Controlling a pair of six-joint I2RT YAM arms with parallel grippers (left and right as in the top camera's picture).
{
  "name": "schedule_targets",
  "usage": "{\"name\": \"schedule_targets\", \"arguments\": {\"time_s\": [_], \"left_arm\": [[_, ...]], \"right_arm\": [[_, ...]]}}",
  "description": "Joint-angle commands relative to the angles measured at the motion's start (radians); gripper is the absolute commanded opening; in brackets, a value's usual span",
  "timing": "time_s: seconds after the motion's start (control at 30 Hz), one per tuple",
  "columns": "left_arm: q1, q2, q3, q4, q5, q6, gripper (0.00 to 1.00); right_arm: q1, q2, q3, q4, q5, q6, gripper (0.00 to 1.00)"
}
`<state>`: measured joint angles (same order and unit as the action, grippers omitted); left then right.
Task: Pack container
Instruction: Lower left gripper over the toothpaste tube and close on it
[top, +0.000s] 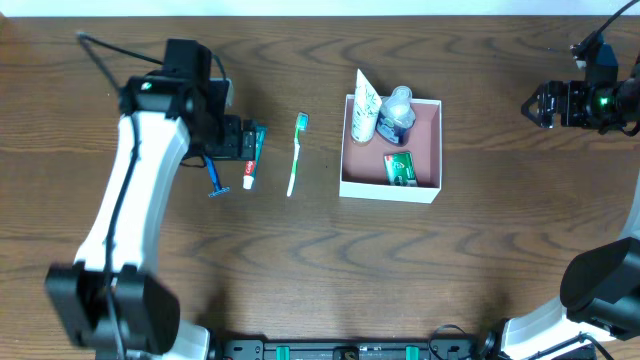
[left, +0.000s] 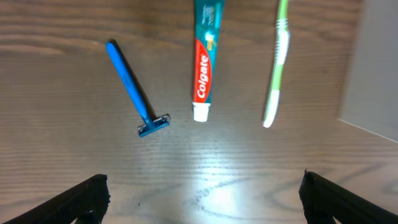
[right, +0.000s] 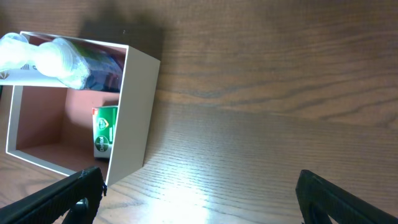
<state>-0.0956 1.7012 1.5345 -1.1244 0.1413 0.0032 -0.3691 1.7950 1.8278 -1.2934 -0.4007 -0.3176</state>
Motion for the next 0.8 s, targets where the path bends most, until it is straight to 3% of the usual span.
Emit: {"name": "schedule_targets", "arguments": {"time_s": [0.0,0.33,0.77], "left_arm": [[-0.002,0.072,0.018,0.006,-0.027,-0.004,0.98],[-0.002,0.288,0.017,0.051,-0.027,0.077,0.98],[-0.002,0.4,0.016,0.121,-0.027,0.094,0.98]], "right_arm": [[0.008,-0.001,0.001,-0.001,-0.014,0.01,0.99],[0.008,-0.001,0.001,-0.001,-0.015,0.011,0.99],[0.008,-0.001,0.001,-0.001,-0.014,0.011,0.99]]}}
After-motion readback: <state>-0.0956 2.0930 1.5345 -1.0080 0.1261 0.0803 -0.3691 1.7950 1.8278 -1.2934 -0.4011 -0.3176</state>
